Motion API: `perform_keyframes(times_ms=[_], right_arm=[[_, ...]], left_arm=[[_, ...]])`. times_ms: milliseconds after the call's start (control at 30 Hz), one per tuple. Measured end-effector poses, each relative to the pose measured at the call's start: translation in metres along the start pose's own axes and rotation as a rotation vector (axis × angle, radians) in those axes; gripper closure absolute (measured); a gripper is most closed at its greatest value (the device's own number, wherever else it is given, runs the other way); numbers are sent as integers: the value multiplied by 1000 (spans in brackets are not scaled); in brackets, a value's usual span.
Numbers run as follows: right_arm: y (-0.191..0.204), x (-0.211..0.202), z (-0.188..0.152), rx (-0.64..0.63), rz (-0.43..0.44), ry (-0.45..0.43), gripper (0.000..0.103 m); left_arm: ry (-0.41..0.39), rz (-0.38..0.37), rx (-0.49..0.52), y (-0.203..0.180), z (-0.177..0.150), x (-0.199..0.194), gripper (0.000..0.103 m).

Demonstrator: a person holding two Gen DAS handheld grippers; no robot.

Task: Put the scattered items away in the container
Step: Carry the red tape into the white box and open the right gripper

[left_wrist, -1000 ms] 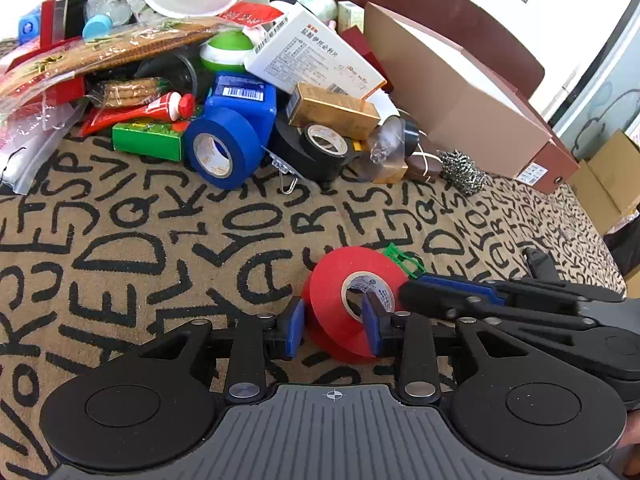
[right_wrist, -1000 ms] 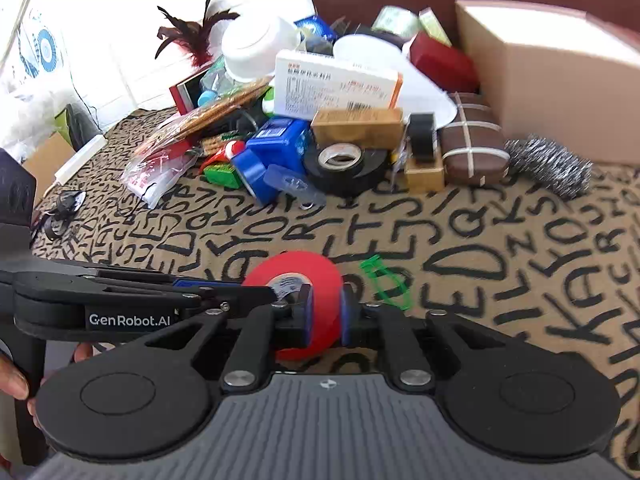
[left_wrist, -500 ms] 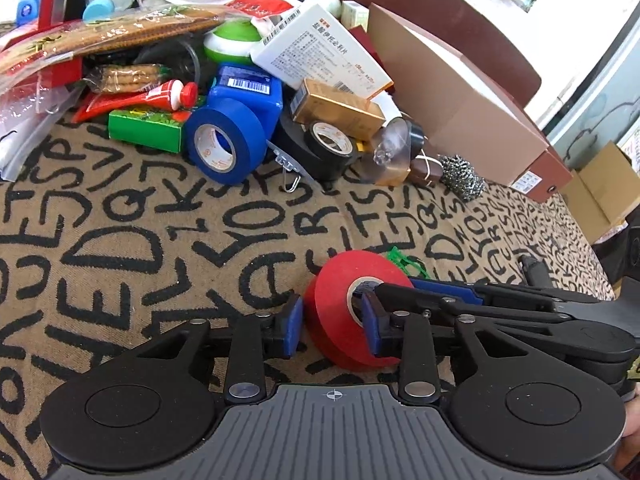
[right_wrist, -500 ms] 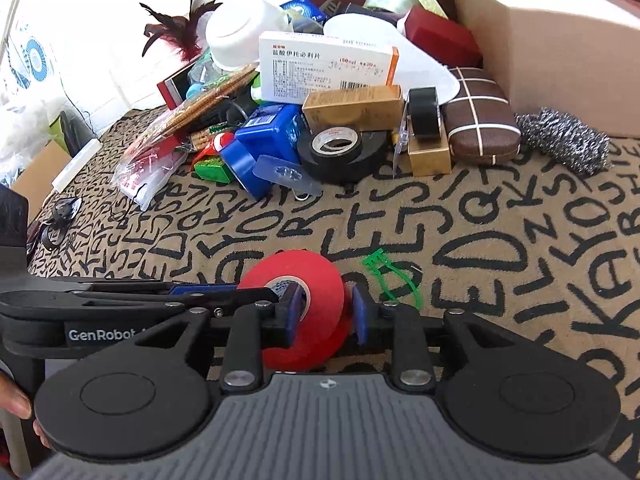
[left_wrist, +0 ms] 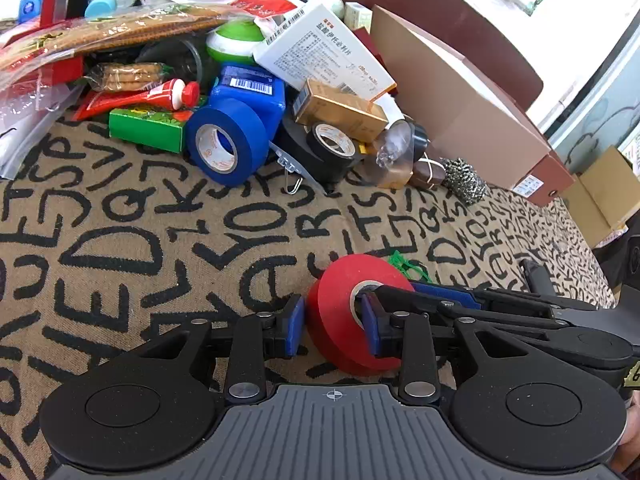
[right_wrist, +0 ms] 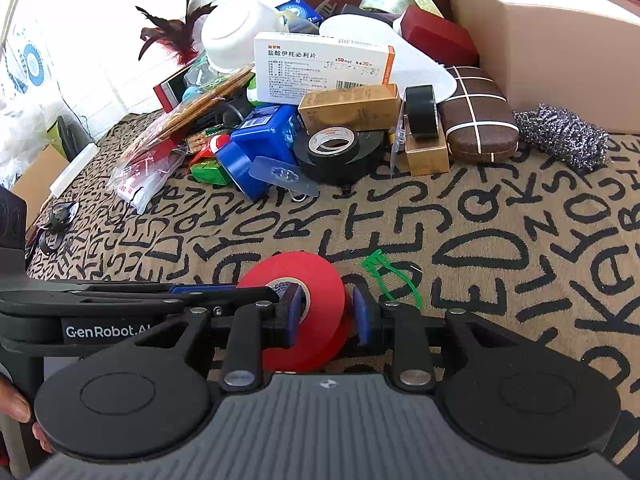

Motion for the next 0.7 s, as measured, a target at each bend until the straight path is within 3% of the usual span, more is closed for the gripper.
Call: perform_keyframes(times_ms=[400, 533, 700], right_arm=[[1, -24, 1, 13, 2, -34, 73], [1, -56, 25, -12, -8, -136, 73], [-6, -103, 84, -86, -58, -318, 73]], left_arm=[[-27, 36, 15, -23, 6, -20, 77], [-101, 17, 91, -52, 32, -39, 77], [-234, -47, 188, -100, 94, -54, 77]])
Point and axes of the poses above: each gripper's, at about its wrist camera, not at the fingertips, and x roughly the way its jaws point, y to its left, z to its top, the point moved 4 cm from there along x, roughly the way its jaws point, and after that the axes turned 5 degrees about -z, right-handed, at the moved point
